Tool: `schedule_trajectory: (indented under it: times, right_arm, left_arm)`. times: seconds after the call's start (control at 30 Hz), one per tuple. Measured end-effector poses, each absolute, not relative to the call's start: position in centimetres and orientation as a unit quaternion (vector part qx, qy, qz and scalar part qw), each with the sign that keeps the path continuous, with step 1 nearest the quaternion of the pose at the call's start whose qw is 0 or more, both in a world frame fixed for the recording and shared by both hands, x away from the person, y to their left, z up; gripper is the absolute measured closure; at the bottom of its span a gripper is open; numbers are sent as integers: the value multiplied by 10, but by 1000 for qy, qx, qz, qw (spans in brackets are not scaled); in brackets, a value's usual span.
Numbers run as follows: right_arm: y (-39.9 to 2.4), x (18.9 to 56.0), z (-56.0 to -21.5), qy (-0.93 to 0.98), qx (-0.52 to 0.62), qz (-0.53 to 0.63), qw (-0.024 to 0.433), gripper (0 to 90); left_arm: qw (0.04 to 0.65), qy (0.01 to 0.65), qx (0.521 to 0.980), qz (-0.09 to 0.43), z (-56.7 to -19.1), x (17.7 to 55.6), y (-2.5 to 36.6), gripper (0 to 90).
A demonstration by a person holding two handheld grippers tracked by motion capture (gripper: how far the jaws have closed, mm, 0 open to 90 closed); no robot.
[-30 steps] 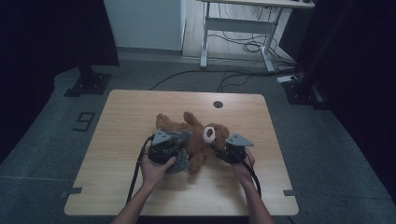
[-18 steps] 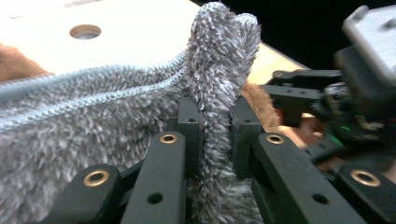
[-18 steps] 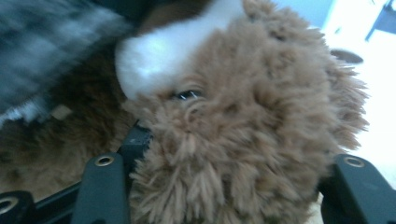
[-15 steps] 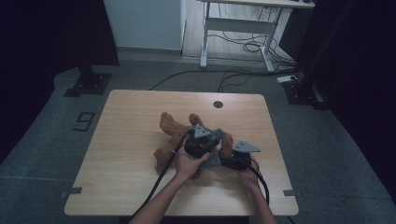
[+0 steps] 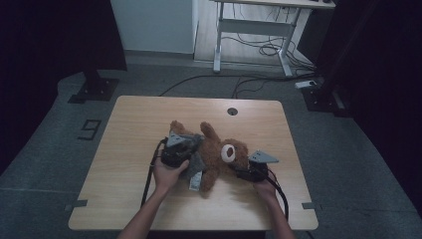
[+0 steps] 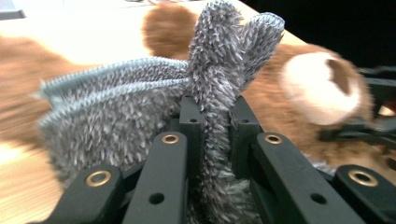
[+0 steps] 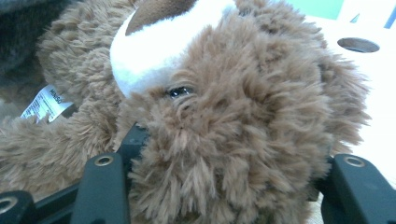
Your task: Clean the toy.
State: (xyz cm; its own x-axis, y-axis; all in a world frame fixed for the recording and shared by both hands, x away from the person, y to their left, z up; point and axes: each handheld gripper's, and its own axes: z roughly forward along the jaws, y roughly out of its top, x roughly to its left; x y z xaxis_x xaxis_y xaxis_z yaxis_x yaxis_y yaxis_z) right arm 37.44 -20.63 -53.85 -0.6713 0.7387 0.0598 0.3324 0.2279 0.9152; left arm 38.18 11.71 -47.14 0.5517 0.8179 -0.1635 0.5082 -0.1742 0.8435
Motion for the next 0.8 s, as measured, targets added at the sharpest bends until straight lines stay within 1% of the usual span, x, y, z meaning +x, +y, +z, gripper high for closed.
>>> schedule_trajectory:
  times: [0.07,0.13,0.27,0.37,0.47,0.57,0.63,0.8]
  right_arm:
    - [-206,374,-539,758,353,511,200,399]
    - [-206,374,-539,758,353,511,199,398]
    - [-206,373,-539,758,351,512,201,397]
    - [-206,372,-540,758,351,512,203,395]
    - [-206,372,-540,756,355,512,200,389]
    - [-206,373,-540,754,357,514,199,385]
    - [-206,373,-540,754,358,515,197,383]
    - [-206,373,-540,754,357,515,196,380]
  left_arm:
    - [447,460,747,176,-478,384,132,790]
    - [422,476,751,175,-491,386,145,790]
    - [419,505,740,148,-514,385,166,790]
    - [439,501,732,138,-508,382,170,789]
    - [470,481,728,134,-489,378,166,788]
    - [501,448,727,139,-464,372,146,788]
    - [509,429,733,141,-452,371,129,789]
    - [505,384,761,137,-436,378,67,789]
